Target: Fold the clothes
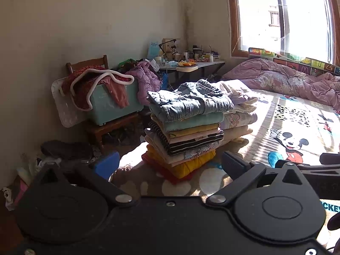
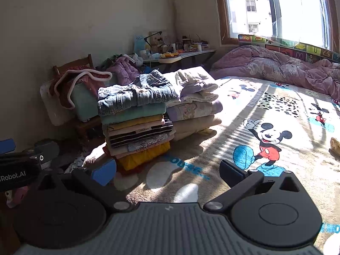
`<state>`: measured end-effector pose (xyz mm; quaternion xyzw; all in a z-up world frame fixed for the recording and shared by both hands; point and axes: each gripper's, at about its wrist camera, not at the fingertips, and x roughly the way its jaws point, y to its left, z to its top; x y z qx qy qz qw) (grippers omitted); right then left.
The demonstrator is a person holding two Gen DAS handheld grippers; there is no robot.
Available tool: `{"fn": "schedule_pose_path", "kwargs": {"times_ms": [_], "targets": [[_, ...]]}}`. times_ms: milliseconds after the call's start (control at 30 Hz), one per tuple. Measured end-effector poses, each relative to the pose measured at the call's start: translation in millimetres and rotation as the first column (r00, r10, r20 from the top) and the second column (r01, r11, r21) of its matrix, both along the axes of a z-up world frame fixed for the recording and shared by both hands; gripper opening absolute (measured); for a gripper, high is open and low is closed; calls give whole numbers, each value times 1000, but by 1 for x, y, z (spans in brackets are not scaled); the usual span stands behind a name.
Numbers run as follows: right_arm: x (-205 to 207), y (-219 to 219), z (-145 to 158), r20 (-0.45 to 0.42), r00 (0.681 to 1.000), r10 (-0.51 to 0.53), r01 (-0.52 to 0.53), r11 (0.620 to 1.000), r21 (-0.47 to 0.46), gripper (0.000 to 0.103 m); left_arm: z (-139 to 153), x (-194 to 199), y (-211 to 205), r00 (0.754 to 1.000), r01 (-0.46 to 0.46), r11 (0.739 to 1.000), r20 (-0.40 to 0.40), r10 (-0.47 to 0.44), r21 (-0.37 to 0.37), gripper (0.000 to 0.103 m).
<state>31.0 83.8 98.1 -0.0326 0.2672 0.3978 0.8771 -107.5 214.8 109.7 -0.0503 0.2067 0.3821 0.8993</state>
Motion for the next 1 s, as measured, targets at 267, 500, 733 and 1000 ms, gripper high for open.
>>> {"fn": "schedule_pose_path", "kwargs": {"times_ms": [267,500,733,1000], "targets": [[-6,-2,0,6,1000,2,-2,1000,3,102,0,-5,-1,1000,11,1000,15,-11,-24,103],[-8,-5,0,3,1000,-1,1,1000,10,102,-1,-7,-6,1000,18,1000,17,-17,-14,103],[-9,-9,0,-2,1000,-4,4,1000,21,102,3,-10,-8,999,21,1000,33,-21,-15,103],[-10,-11,-1,-7,1000,-4,4,1000,27,102,3,-10,-11,999,29,1000,43,-29,-4,103]]}}
